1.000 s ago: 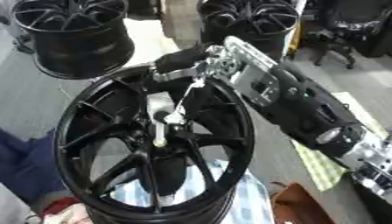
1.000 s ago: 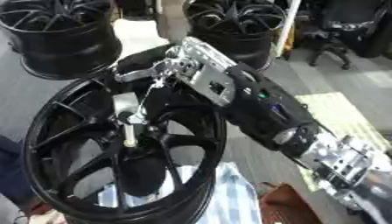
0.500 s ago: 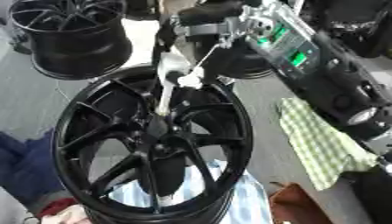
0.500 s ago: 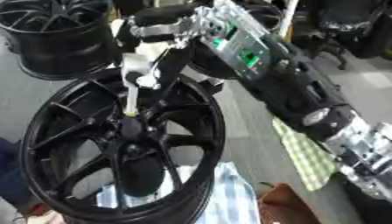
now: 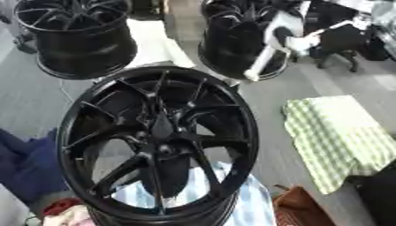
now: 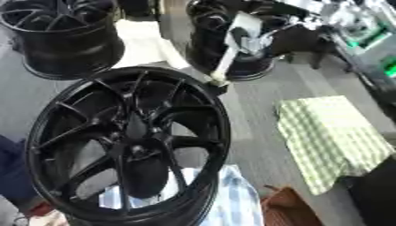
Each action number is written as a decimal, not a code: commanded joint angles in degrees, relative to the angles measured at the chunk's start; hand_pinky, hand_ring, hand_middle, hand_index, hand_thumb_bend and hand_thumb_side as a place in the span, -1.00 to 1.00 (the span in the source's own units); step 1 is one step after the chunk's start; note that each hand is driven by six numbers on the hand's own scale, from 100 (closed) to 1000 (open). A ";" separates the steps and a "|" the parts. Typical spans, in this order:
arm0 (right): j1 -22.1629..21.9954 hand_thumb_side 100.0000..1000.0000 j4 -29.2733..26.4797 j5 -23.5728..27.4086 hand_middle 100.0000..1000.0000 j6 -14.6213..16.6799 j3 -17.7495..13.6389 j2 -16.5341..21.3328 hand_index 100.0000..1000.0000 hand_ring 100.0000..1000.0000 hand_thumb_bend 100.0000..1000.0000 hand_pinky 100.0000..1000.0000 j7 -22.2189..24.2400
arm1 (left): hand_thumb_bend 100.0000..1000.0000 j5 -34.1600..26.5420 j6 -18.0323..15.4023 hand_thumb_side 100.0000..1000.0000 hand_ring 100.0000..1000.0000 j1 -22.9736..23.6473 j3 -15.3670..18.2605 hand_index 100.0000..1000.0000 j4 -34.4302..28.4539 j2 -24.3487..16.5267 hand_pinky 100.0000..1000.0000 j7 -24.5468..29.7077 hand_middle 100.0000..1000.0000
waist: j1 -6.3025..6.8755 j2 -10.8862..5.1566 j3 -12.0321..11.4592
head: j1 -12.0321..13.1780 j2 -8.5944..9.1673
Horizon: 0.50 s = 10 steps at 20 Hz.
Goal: Pull the pin out of the wheel hub.
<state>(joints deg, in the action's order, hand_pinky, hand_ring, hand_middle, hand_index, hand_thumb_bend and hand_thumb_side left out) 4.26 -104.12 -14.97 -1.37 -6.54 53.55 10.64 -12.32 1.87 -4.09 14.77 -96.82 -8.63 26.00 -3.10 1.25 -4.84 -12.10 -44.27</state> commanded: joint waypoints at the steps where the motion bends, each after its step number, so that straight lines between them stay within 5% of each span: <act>1: -7.32 0.06 6.75 -4.00 0.09 -4.18 -9.07 -4.12 0.70 0.40 -0.88 0.55 -11.21 | -1.00 0.45 -0.23 0.68 1.00 -0.33 0.72 0.57 -1.18 -1.25 0.30 -0.56 0.22 | -0.05 -0.06 0.34 | 0.84 0.15; 4: -14.55 0.26 16.00 -3.65 0.66 -6.81 -14.78 -12.83 0.90 0.58 -0.43 0.64 -20.28 | -1.00 0.75 -0.44 0.68 1.00 -0.18 0.93 0.57 -1.14 -1.30 0.30 -0.72 0.22 | 0.05 0.18 0.76 | 1.30 0.15; 7: -17.59 0.32 22.34 -0.20 0.77 -7.47 -17.68 -20.35 0.90 0.60 -0.32 0.62 -31.39 | -1.00 0.83 -0.65 0.68 1.00 0.04 1.09 0.57 -1.02 -1.33 0.30 -0.85 0.22 | 0.30 0.18 1.04 | 1.40 0.15; 10: -17.97 0.29 24.44 6.36 0.73 -5.46 -17.14 -26.51 0.86 0.53 -0.35 0.54 -42.06 | -1.00 0.88 -0.80 0.68 1.00 0.32 1.07 0.57 -0.86 -1.26 0.30 -0.78 0.22 | 0.58 -0.01 1.41 | 0.95 0.15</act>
<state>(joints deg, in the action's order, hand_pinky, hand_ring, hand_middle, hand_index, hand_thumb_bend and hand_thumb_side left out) -13.85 -80.32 -10.91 -7.37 -22.92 27.80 -27.26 -11.51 1.25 -3.50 15.46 -96.80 -8.65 25.34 -2.52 1.62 -3.49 -10.94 -44.27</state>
